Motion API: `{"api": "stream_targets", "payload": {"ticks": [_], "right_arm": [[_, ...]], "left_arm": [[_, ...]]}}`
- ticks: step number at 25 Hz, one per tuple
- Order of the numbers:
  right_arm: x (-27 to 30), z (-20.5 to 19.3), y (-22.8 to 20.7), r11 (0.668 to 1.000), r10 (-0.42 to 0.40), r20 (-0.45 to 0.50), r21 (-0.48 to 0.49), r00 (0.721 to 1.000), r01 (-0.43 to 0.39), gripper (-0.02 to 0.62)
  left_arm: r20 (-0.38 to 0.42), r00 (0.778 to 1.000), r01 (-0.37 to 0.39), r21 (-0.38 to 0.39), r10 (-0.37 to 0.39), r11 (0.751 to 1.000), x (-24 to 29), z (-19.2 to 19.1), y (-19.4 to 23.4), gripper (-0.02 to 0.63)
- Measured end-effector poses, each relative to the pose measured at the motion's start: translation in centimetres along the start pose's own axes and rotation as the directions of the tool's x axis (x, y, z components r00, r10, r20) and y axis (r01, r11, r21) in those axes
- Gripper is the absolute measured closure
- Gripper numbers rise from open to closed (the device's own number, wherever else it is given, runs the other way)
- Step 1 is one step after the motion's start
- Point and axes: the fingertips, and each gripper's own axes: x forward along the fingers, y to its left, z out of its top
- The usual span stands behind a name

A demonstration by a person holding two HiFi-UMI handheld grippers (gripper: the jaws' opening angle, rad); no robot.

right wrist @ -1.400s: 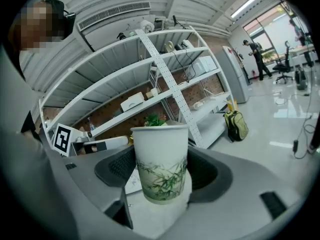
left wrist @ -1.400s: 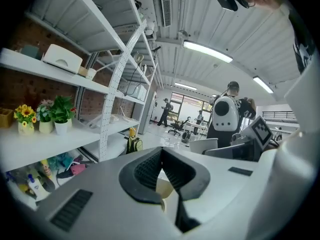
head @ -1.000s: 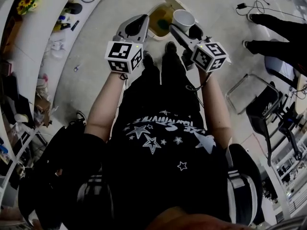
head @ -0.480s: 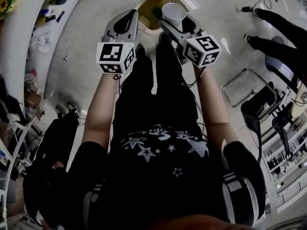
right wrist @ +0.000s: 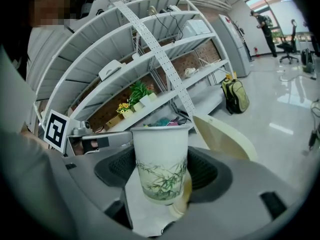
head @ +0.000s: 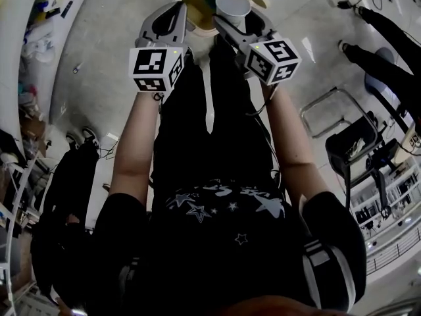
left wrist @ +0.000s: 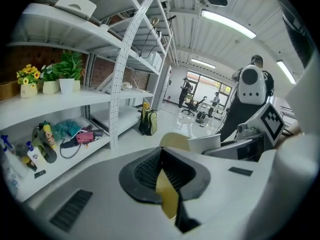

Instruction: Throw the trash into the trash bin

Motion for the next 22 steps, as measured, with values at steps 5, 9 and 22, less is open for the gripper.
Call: {"api": "stream_targets", "payload": {"ticks": [5, 9, 22], "right_arm": [[1.5, -1.4, -1.0, 0.999, -0.012, 0.004, 0.039, 1.000, 0.012, 0.275], [2.6, -2.7, -2.8, 0.998, -0.030, -0.001, 0.061, 1.000, 0.030, 0.275], [7.1, -8.1, -5.0, 0.984, -0.125, -0.068, -0.139, 0.990, 0.115, 0.275]], "left_arm": [[-0.031, 1.000, -0.004, -0.008, 0.004, 1.000, 1.3, -2.3, 0.8, 0.597], [-0.069, 0.998, -0.005, -0.016, 0.004, 1.000, 2.9, -4.5, 0.9, 0.597], [-0.194, 0.981, 0.005, 0.006, -0.003, 1.000, 5.1, -11.4, 3.0, 0.597]]}}
